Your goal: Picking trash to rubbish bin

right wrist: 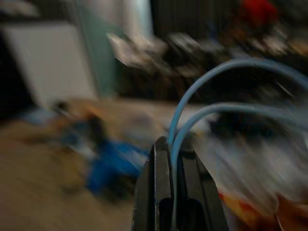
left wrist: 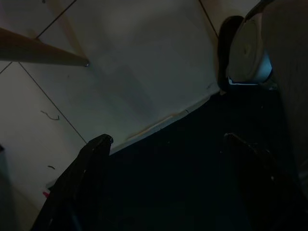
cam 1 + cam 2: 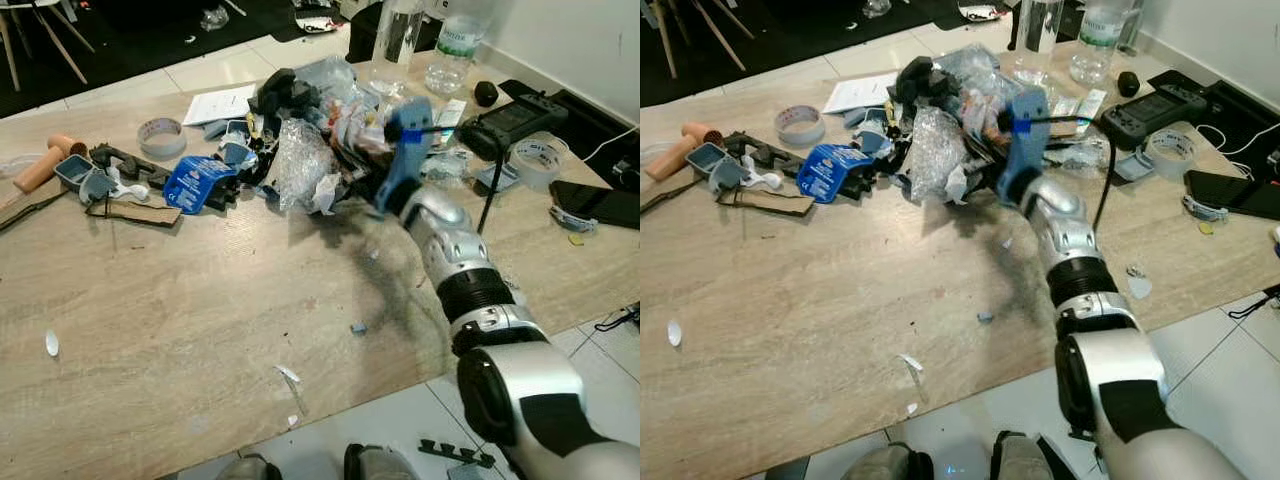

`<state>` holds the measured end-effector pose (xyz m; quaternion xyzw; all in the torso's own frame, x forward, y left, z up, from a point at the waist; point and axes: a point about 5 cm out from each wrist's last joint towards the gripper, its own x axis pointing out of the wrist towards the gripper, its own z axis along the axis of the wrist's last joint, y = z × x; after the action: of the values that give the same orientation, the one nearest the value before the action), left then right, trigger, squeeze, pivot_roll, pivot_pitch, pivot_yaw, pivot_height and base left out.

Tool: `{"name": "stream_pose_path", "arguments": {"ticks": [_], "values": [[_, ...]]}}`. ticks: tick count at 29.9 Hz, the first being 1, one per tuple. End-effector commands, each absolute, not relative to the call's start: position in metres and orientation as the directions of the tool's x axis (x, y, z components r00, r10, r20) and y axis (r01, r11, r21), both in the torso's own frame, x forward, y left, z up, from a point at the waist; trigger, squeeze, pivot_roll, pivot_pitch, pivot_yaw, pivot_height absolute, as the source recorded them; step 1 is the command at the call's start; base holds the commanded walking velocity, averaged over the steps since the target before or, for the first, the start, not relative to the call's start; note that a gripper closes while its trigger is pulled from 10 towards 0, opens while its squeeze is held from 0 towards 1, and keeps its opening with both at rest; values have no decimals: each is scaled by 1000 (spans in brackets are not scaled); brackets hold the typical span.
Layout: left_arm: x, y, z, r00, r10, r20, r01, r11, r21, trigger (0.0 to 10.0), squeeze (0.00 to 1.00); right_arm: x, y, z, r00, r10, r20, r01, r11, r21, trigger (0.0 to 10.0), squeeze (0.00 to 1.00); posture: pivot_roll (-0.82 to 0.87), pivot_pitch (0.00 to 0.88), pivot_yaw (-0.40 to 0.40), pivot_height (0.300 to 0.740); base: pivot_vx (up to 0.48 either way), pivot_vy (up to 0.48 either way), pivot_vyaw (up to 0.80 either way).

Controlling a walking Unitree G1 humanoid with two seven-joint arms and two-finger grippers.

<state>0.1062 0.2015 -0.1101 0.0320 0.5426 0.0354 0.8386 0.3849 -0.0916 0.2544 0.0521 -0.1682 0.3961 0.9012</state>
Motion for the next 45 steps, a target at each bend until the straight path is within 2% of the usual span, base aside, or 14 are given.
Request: {"name": "stream_pose_path", "arguments": {"ticks": [1,3,5,9,13,16,17,21,29,30,32,33,39,45], "values": [[99,196,-113,385,76,-920,-25,997,72,10000,0,381,-89,255,592,720,362,-764,644,-32,0,0,4,123,0,740,0,0,0],[100,195,-113,387,76,-919,-29,997,70,10000,0,373,-81,265,514,752,414,-819,574,-26,0,0,6,121,-5,740,0,0,0],[100,195,-113,387,76,-919,-31,997,69,10000,0,368,-77,270,470,764,443,-846,533,-22,0,0,7,121,-7,740,0,0,0],[101,195,-113,387,75,-919,-33,997,67,10000,0,362,-74,277,412,775,479,-878,478,-18,0,0,8,119,-11,740,0,0,0],[101,194,-113,386,73,-920,-37,997,63,10000,0,349,-71,285,302,798,521,-928,371,-31,0,0,9,118,-16,740,0,0,0],[101,193,-113,385,73,-920,-39,997,62,10000,0,344,-72,291,269,789,552,-942,335,-20,0,0,8,117,-16,740,0,0,0],[101,193,-113,385,72,-920,-39,997,61,10000,0,337,-72,299,207,776,595,-964,266,-11,0,0,8,118,-16,740,0,0,0],[101,192,-113,385,71,-920,-38,997,61,10000,0,326,-71,305,129,773,621,-984,180,-19,0,0,6,119,-16,740,0,0,0],[101,192,-113,385,70,-920,-37,997,61,10000,0,323,-70,306,114,776,620,-986,162,-23,0,0,6,119,-16,740,0,0,0],[101,192,-113,385,68,-920,-31,998,61,10000,0,305,-63,301,-23,805,592,-997,22,-69,0,0,6,119,-16,740,0,0,0],[101,192,-113,386,66,-920,-26,998,61,10000,0,287,-58,298,-151,806,572,-988,-112,-103,0,0,6,119,-16,740,0,0,0],[101,192,-113,386,66,-920,-26,998,61,10000,0,287,-58,298,-151,806,572,-988,-112,-103,0,0,6,119,-16,740,0,0,0],[100,192,-113,382,67,-922,-26,998,62,10000,0,266,-59,298,-308,771,557,-948,-297,-112,0,0,8,114,-17,740,0,0,0],[100,193,-113,381,73,-922,-41,997,63,10000,0,259,-55,289,-327,803,498,-941,-327,-91,0,0,11,107,-19,740,0,0,0]]}}
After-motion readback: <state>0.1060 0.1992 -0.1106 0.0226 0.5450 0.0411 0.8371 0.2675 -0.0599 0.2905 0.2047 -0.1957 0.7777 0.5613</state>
